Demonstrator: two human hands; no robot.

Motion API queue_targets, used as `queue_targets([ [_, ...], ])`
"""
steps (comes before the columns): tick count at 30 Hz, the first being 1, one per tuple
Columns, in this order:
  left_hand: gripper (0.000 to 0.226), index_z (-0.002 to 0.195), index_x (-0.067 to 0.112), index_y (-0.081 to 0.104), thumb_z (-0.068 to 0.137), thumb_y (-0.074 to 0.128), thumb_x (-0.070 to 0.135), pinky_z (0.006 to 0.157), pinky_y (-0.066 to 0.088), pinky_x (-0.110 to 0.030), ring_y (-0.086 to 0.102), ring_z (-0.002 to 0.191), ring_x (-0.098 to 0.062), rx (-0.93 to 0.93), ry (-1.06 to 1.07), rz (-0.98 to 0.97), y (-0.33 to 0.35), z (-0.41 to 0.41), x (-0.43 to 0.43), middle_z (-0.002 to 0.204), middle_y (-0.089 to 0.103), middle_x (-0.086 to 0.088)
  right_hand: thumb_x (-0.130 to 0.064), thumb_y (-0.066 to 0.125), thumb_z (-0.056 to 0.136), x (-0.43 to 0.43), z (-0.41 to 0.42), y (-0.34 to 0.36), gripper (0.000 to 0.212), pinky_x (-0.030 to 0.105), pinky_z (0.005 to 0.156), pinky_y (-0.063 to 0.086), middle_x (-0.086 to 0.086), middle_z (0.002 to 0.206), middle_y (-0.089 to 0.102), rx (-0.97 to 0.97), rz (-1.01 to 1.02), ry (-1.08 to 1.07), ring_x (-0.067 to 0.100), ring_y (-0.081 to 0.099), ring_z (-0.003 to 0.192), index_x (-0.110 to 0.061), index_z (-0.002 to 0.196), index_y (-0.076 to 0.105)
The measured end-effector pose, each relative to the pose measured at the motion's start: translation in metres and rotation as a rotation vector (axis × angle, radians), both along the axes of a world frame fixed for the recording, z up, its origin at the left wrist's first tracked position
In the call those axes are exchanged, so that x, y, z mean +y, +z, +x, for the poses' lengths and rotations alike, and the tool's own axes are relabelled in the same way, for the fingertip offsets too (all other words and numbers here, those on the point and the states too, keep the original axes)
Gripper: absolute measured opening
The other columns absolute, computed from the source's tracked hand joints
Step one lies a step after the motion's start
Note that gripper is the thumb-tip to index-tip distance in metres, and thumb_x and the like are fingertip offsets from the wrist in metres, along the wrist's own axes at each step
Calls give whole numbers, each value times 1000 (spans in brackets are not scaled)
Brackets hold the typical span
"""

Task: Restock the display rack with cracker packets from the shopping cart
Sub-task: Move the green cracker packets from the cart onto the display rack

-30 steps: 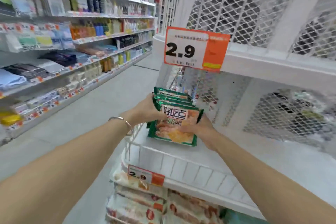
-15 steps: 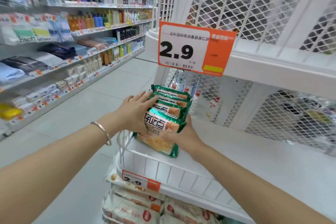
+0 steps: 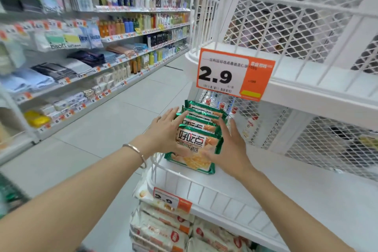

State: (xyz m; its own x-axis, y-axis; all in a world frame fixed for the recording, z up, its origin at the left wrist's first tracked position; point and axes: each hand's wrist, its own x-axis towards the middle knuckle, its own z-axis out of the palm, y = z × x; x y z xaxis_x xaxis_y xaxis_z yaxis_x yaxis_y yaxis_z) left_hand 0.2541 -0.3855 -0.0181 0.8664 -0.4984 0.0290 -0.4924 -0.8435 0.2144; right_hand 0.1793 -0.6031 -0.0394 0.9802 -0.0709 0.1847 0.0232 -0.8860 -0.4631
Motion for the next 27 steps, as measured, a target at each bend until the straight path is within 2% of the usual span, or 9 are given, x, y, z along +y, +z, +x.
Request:
queue_targets([
  [2, 108, 161, 30, 2, 82, 63, 71, 124, 13, -47, 6, 155, -24, 24, 82, -69, 10, -20, 19, 169, -1, -4, -56, 69, 82, 16, -21, 16, 96, 42, 122, 13, 3, 167, 2, -103, 34, 6, 24, 9, 153, -30, 157, 15],
  [5, 88, 161, 23, 9, 95, 55, 58, 120, 23, -44, 18, 152, -27, 46, 124, -19, 33, -60, 61, 168, 7, -6, -53, 66, 86, 57, -54, 36, 89, 42, 121, 13, 6, 166, 9, -32, -21, 71, 27, 13, 151, -23, 157, 21],
  [7, 83, 160, 21, 11, 97, 52, 55, 118, 24, -43, 21, 151, -27, 63, 155, 22, 47, -94, 97, 168, 11, -6, -49, 66, 87, 88, -76, 42, 86, 45, 122, 9, 8, 166, 8, 27, -108, 139, 28, 12, 152, -22, 156, 22],
  [14, 77, 158, 18, 20, 98, 53, 52, 118, 30, -49, 26, 149, -29, 220, 340, 78, 40, -234, 245, 163, 25, -8, -44, 63, 91, 221, -161, 36, 76, 43, 121, 11, 12, 163, 19, 188, -141, 377, 30, 19, 150, -19, 154, 29],
  [18, 74, 160, 14, 20, 101, 54, 43, 121, 24, -41, 22, 152, -27, 358, 502, -44, 17, -311, 304, 166, 21, -9, -41, 60, 93, 290, -195, 20, 66, 44, 122, 19, 9, 159, 30, 238, -100, 500, 27, 27, 147, -19, 151, 38],
  [23, 68, 157, 15, 27, 101, 53, 44, 119, 31, -42, 33, 147, -27, 446, 786, -206, -7, -374, 352, 162, 31, -8, -24, 62, 92, 343, -206, -8, 56, 43, 118, 29, 7, 147, 47, 316, -99, 686, 27, 42, 138, -11, 145, 47],
  [27, 57, 151, 14, 38, 101, 56, 32, 113, 35, -37, 42, 141, -28, 463, 968, -332, -16, -402, 371, 156, 41, -10, -7, 60, 91, 360, -179, -30, 57, 42, 117, 32, 9, 148, 49, 409, -144, 688, 28, 45, 136, -11, 145, 46],
])
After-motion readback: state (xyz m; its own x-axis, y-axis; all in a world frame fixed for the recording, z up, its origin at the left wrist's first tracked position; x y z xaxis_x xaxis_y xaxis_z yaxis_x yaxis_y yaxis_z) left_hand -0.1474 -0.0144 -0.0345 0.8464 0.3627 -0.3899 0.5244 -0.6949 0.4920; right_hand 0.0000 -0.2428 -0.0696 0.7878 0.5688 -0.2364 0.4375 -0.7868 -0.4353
